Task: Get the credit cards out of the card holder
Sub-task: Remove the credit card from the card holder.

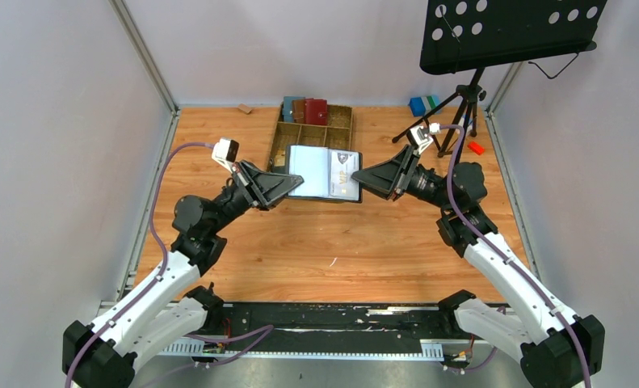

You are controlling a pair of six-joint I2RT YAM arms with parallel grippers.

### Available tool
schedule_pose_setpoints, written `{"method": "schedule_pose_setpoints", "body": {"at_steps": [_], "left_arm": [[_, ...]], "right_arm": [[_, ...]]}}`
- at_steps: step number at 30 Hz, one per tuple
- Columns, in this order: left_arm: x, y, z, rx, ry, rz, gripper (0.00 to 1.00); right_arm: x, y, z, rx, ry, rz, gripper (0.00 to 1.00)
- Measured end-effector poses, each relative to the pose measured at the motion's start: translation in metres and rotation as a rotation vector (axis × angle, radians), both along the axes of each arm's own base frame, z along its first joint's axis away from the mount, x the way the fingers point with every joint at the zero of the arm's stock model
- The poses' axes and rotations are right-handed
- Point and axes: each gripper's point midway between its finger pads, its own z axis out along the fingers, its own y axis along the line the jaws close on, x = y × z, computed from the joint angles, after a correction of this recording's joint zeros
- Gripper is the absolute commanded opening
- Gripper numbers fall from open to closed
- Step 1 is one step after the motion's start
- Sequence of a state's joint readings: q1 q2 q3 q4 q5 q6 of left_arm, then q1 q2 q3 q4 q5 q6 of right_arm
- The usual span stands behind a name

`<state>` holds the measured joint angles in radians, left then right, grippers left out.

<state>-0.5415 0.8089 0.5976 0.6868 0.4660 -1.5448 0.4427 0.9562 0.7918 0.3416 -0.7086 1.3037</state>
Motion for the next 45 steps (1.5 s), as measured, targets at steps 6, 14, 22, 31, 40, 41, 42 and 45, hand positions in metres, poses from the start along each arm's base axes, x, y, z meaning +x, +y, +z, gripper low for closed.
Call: {"method": "schedule_pose_setpoints", "body": {"at_steps": [6, 14, 22, 31, 40, 41, 42, 45], "left_arm": [[-0.002, 0.002, 0.003, -0.006, -0.012, 0.002, 0.02], [-0.001, 0.006, -0.025, 0.076, 0.029, 0.055, 0.55], [0.016, 0.028, -0.080, 0.430, 0.178, 0.262, 0.82], [0.018, 0.047, -0.080, 0.608, 0.143, 0.354, 0.29], [0.035, -0.011, -0.079, 0.521, 0.143, 0.094, 0.43], [0.034, -0.013, -0.078, 0.512, 0.141, 0.081, 0.43], [0.032, -0.015, -0.074, 0.498, 0.134, 0.068, 0.42], [0.028, -0.018, -0.060, 0.451, 0.094, 0.039, 0.40]], "right_arm": [[-0.001, 0.000, 0.004, 0.015, 0.000, 0.003, 0.09], [-0.002, 0.000, 0.003, 0.016, 0.010, 0.005, 0.00], [0.007, 0.000, -0.023, -0.068, 0.069, -0.031, 0.00], [0.016, 0.001, -0.045, -0.176, 0.100, -0.051, 0.00], [0.018, 0.011, -0.049, -0.179, 0.111, 0.022, 0.00], [0.018, 0.012, -0.048, -0.177, 0.111, 0.029, 0.00], [0.017, 0.013, -0.046, -0.172, 0.106, 0.039, 0.00], [0.016, 0.016, -0.039, -0.149, 0.091, 0.065, 0.00]]}}
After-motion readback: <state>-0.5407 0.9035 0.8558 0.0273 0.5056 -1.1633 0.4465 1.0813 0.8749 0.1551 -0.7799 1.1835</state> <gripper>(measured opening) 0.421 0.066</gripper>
